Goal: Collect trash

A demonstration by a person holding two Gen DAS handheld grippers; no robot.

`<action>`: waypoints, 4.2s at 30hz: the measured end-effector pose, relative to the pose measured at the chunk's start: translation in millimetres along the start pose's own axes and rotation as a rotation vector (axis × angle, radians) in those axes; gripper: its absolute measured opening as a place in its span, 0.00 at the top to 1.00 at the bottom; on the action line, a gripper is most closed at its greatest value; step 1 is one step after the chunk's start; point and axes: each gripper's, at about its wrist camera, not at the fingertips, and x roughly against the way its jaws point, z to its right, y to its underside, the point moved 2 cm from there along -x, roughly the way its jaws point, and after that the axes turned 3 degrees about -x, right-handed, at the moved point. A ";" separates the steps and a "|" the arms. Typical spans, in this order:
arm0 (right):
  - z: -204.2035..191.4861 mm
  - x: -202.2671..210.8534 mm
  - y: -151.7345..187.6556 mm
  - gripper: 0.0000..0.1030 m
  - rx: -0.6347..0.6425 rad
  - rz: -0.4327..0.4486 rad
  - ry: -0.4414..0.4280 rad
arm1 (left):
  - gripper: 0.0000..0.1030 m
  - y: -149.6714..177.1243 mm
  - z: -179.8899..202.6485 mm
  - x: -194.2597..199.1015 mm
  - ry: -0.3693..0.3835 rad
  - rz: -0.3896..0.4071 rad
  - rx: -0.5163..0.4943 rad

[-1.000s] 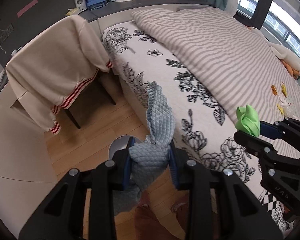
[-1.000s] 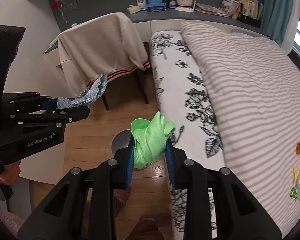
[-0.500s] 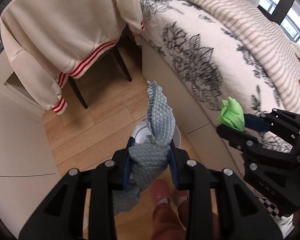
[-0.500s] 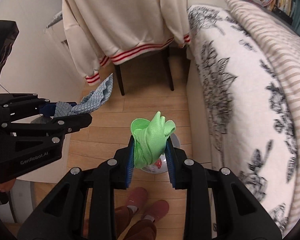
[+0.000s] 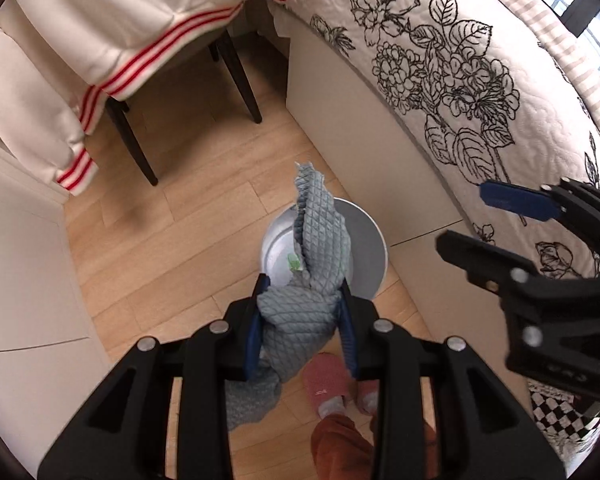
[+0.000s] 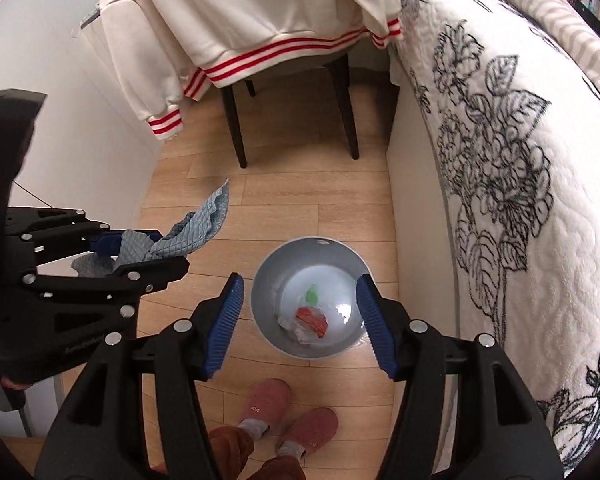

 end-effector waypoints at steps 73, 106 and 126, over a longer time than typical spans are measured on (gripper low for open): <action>207.6 496.2 189.5 0.28 -0.872 0.389 0.628 | 0.20 -75.6 376.4 297.0 0.256 0.306 -0.674; 517.4 527.9 334.0 0.27 -1.352 0.369 0.801 | 0.20 -96.8 771.5 170.3 0.446 0.205 -1.220; 669.2 435.3 362.0 0.27 -1.458 0.259 0.713 | 0.20 -113.4 865.3 49.4 0.476 0.147 -1.318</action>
